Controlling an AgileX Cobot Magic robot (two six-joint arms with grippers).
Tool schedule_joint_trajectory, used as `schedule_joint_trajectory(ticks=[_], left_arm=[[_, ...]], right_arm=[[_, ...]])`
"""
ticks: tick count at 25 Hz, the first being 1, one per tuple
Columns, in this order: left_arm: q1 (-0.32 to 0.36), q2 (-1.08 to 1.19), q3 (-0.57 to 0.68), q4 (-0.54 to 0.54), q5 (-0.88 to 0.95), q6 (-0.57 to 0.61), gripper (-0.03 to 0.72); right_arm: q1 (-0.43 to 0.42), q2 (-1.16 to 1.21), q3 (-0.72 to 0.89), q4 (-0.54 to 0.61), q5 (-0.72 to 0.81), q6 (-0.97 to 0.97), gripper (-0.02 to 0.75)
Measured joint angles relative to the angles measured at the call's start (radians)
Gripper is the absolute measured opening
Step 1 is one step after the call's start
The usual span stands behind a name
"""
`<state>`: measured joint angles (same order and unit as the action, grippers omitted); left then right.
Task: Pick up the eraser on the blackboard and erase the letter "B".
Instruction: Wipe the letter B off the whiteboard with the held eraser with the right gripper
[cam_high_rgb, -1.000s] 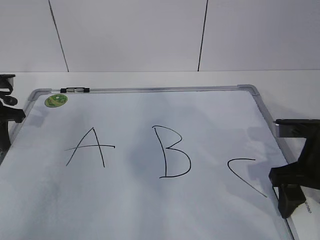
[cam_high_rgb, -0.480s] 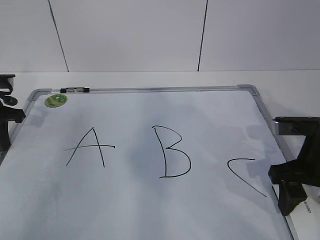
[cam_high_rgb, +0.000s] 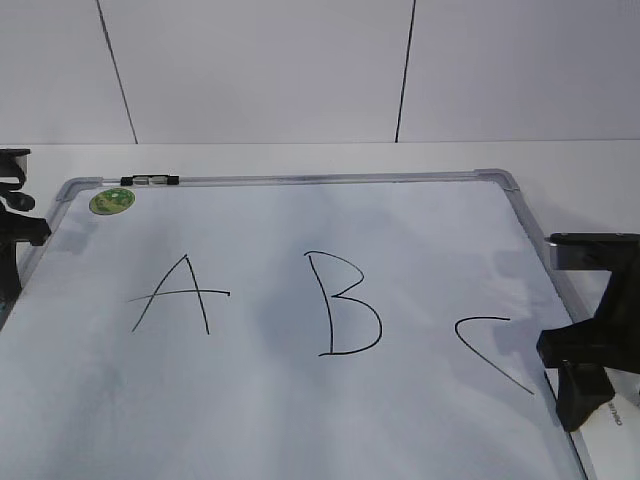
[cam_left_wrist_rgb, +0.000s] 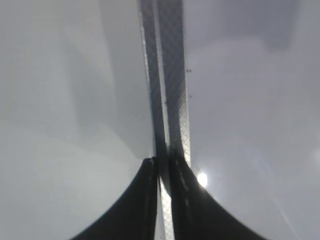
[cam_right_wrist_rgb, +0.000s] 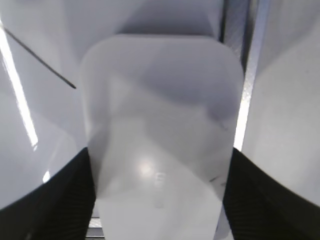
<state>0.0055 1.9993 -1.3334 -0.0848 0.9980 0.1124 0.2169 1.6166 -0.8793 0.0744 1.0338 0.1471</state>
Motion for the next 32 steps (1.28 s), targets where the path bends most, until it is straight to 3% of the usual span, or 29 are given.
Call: schedule_joint_trajectory(ticks=[14,21,25,32], left_arm=[[0.0,0.0,0.0,0.0,0.0,0.0,0.038],[0.0,0.0,0.0,0.0,0.0,0.0,0.038],[0.0,0.0,0.0,0.0,0.0,0.0,0.038],[0.0,0.0,0.0,0.0,0.004,0.0,0.038]], right_arm=[[0.0,0.004,-0.094,-0.004,0.119,0.002,0.554],[0.002,0.004,-0.237,-0.006,0.164,0.002,0.554],[0.052,0.011,-0.335,-0.012,0.17,0.002,0.554],[0.223,0.123,-0.487,-0.012,0.18,0.002,0.554]])
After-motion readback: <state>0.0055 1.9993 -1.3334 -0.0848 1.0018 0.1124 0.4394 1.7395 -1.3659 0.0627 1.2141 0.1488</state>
